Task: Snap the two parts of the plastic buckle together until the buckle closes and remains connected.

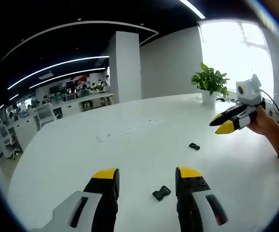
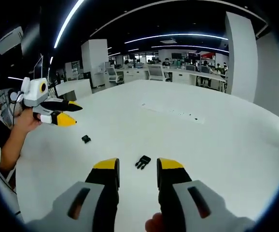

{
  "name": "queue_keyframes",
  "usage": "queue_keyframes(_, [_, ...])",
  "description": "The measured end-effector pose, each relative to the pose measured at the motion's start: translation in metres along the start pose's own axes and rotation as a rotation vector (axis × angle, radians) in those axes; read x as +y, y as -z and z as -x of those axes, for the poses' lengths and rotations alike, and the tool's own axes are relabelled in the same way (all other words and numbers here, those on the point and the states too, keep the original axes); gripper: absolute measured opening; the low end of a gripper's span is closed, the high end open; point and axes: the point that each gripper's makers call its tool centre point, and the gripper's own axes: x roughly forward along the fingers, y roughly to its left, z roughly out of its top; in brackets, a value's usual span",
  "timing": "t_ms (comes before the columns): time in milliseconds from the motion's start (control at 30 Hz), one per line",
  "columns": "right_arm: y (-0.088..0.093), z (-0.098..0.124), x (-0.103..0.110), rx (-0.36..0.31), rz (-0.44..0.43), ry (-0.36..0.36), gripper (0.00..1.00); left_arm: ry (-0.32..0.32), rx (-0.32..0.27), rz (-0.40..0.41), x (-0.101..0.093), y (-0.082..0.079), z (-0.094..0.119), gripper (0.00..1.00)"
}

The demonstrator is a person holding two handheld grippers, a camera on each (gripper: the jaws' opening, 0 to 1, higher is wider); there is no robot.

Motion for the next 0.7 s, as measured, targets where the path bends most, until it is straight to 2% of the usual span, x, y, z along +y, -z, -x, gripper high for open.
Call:
queue_keyframes(333, [0.010, -0.010, -0.002, -0.011, -0.027, -0.014, 0.30, 0.047, 0.034, 0.007, -0.004, 0.017, -0.007, 0.46])
queue_keyframes(500, [0.015, -0.017, -0.003, -0.001, -0.025, -0.007, 0.30, 0.023, 0.063, -0.034, 0.000, 0.025, -0.008, 0.46])
queue_keyframes(533, [0.018, -0.018, -0.005, 0.019, 0.020, 0.001, 0.31, 0.012, 0.071, -0.040, 0.001, 0.026, -0.008, 0.46])
queue_keyframes(700, [0.020, -0.019, -0.009, 0.010, -0.005, 0.013, 0.30, 0.012, 0.067, -0.028, 0.002, 0.028, -0.008, 0.45])
